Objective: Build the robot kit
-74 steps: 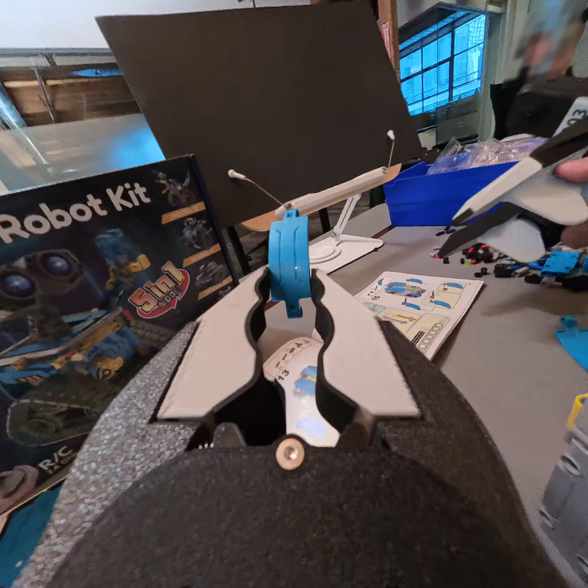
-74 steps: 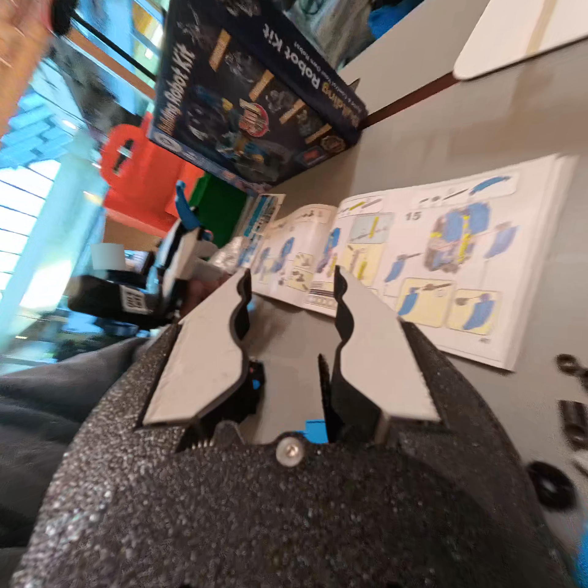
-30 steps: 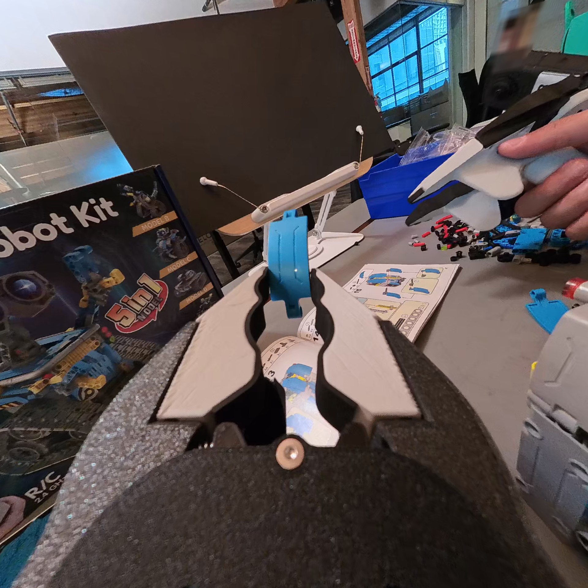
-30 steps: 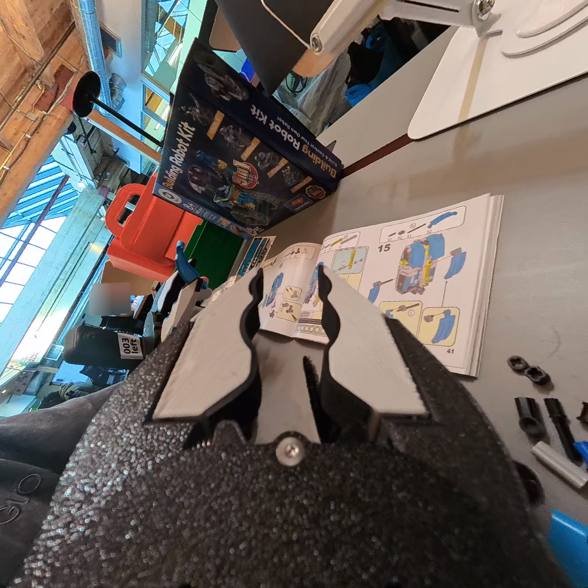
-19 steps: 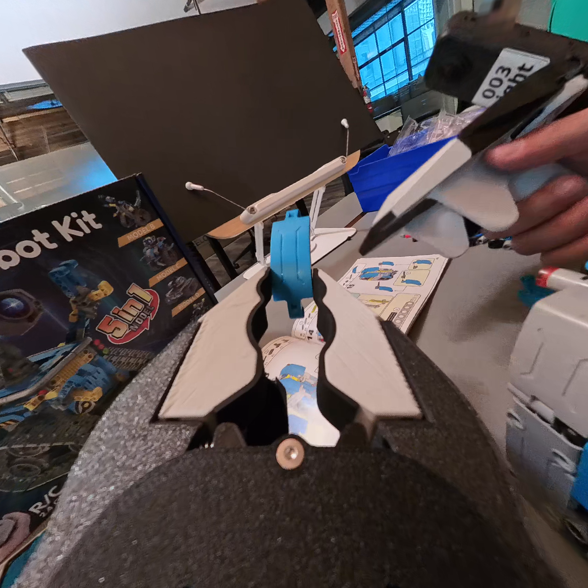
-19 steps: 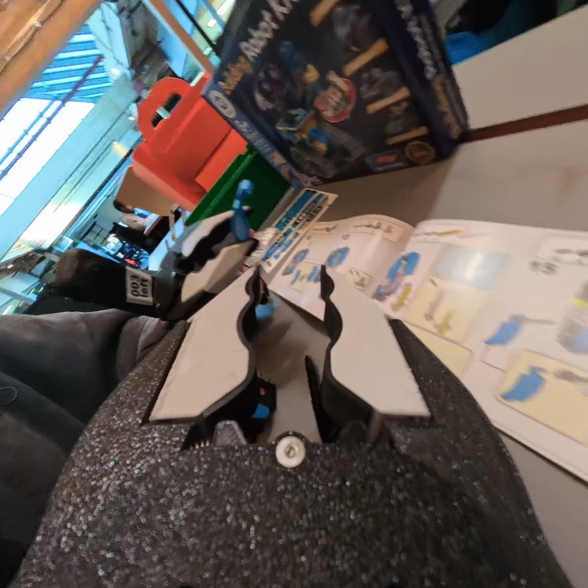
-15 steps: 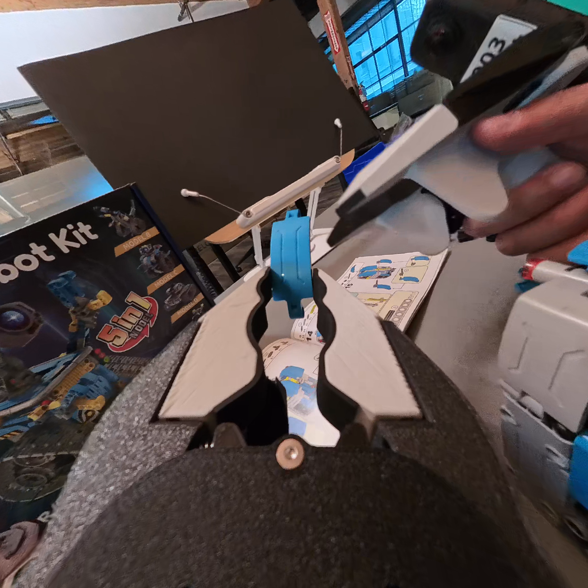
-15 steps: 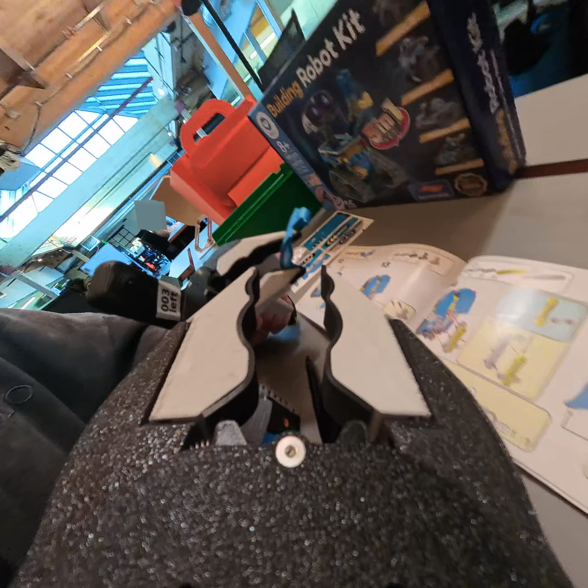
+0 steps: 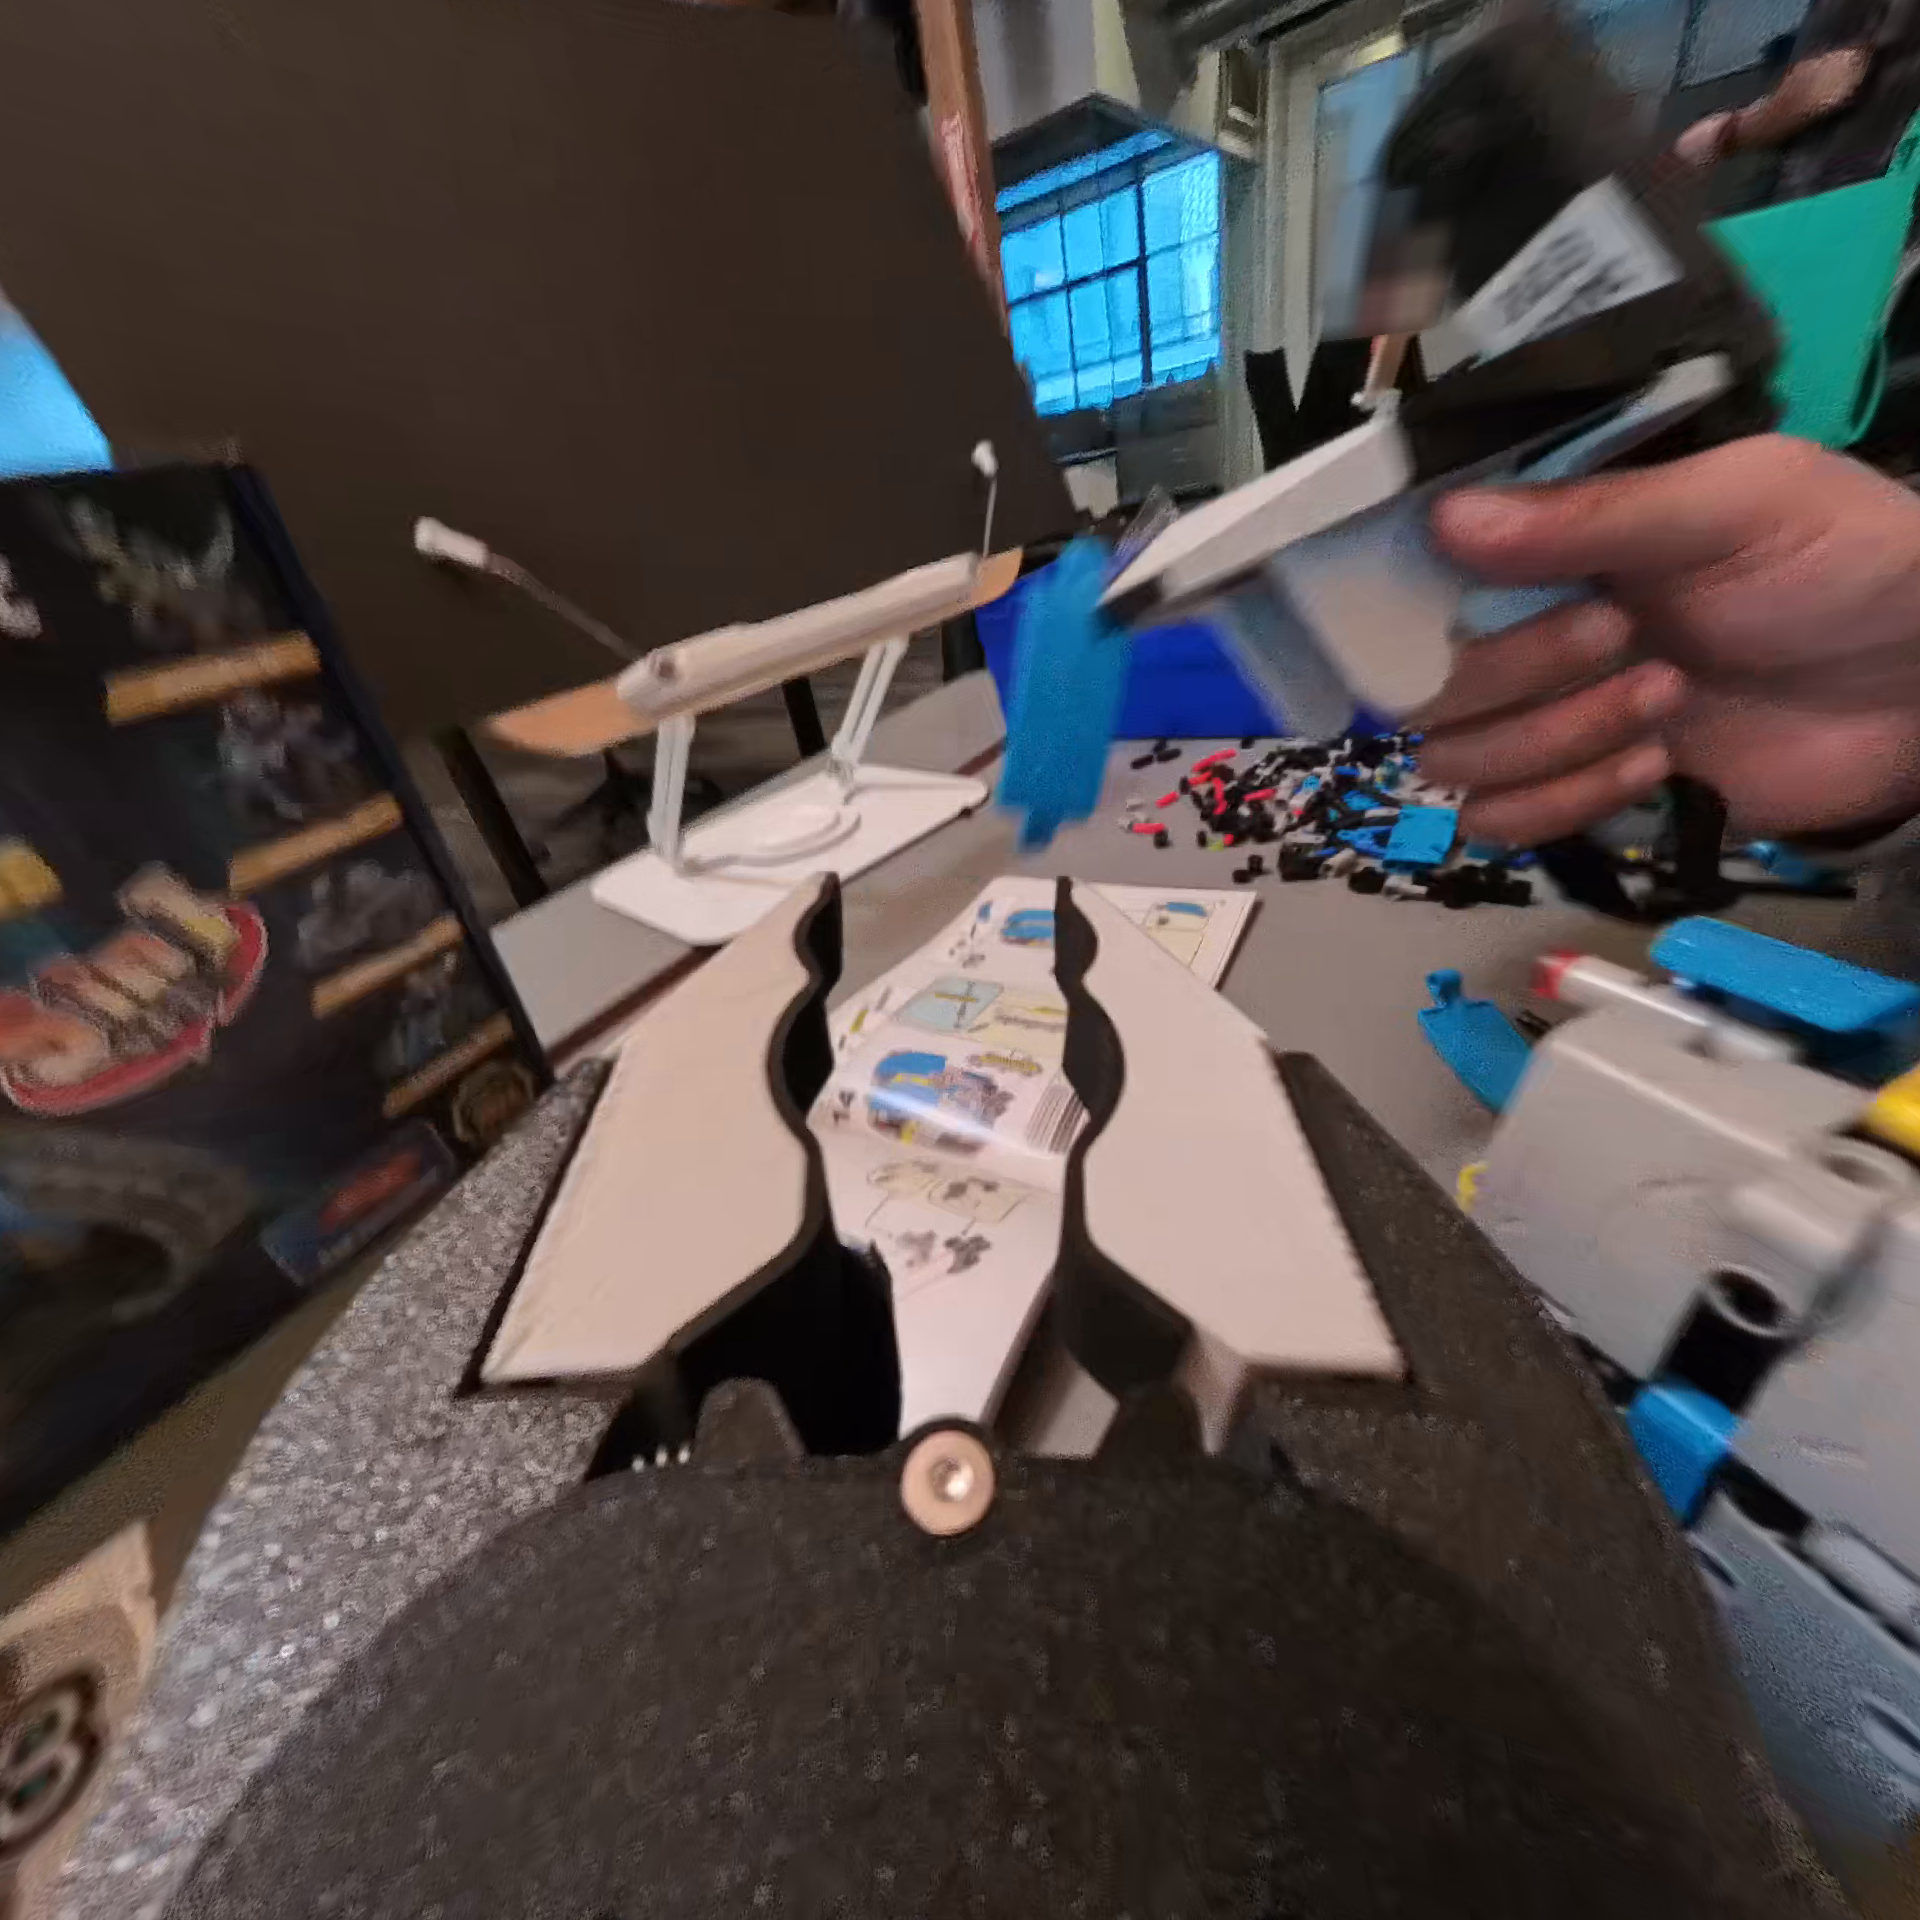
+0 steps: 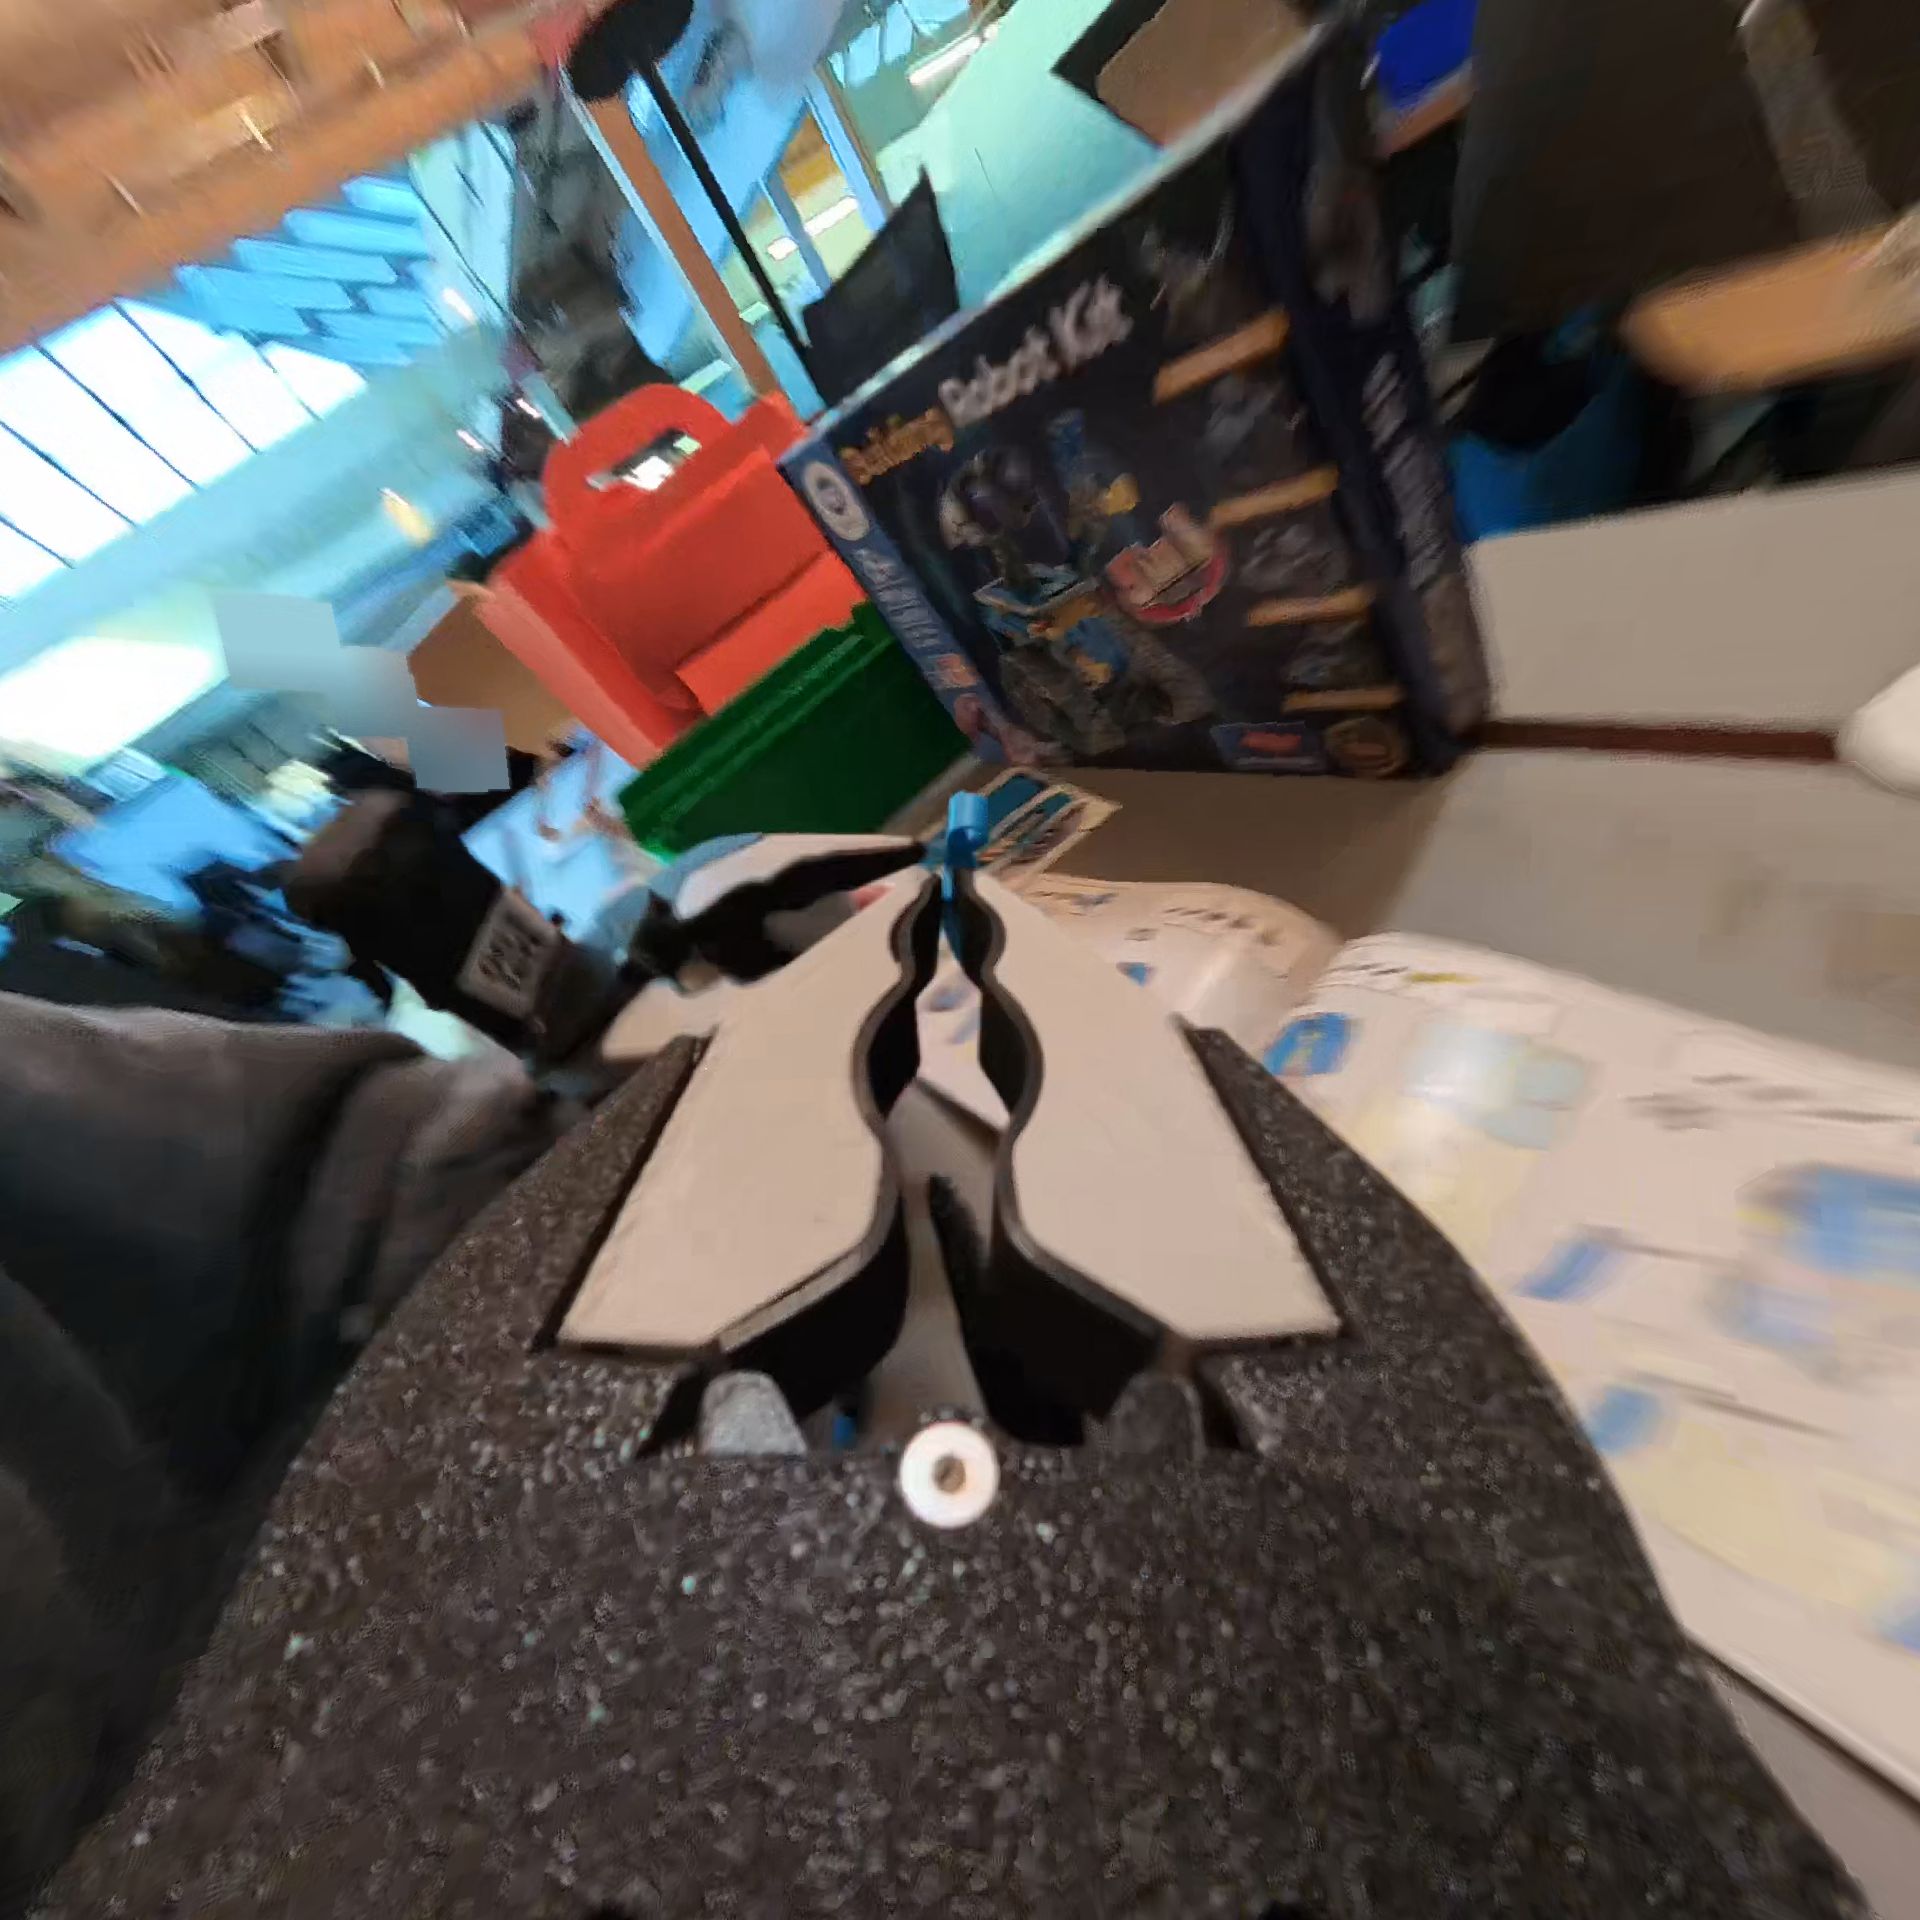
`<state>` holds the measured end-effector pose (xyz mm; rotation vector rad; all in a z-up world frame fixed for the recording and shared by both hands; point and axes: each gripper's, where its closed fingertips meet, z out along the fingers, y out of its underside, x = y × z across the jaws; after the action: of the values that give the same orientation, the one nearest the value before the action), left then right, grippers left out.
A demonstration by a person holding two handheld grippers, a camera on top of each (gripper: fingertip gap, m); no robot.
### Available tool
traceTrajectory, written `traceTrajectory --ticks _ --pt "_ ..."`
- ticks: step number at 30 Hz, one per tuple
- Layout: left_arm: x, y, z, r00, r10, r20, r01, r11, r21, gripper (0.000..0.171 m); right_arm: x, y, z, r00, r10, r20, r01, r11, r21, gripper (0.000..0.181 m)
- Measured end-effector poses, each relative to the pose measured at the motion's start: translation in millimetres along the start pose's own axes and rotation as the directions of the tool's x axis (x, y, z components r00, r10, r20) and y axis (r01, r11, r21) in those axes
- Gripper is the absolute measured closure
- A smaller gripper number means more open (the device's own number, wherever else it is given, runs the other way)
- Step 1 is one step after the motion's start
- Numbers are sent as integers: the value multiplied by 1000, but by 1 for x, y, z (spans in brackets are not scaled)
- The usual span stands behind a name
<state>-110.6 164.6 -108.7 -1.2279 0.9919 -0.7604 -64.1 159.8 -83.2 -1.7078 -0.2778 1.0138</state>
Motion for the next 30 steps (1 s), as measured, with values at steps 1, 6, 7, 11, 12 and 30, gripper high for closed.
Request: traceTrajectory --ticks 1,6,7,11,12,30 --pt "-7 5 1 998 -58 3 58 998 -23 131 8 -10 -17 994 -93 -50 93 996 -1 179" --pt "-18 3 -1 966 -253 -50 253 967 -3 135 33 -38 -87 931 -308 -197 313 950 -6 179" --pt "-17 3 -2 958 -277 -68 277 961 -4 140 31 -40 -92 937 -298 -182 304 953 5 179" --pt "-23 12 1 936 -347 -54 345 938 -48 150 29 -47 -91 937 -295 -189 310 949 56 179" --pt "-24 13 1 926 -372 -61 369 928 -53 150 28 -47 -89 934 -299 -194 316 946 65 179" --pt "-16 14 2 879 -456 -143 449 890 -80 150 38 -14 -68 942 -287 -176 275 957 -90 179"
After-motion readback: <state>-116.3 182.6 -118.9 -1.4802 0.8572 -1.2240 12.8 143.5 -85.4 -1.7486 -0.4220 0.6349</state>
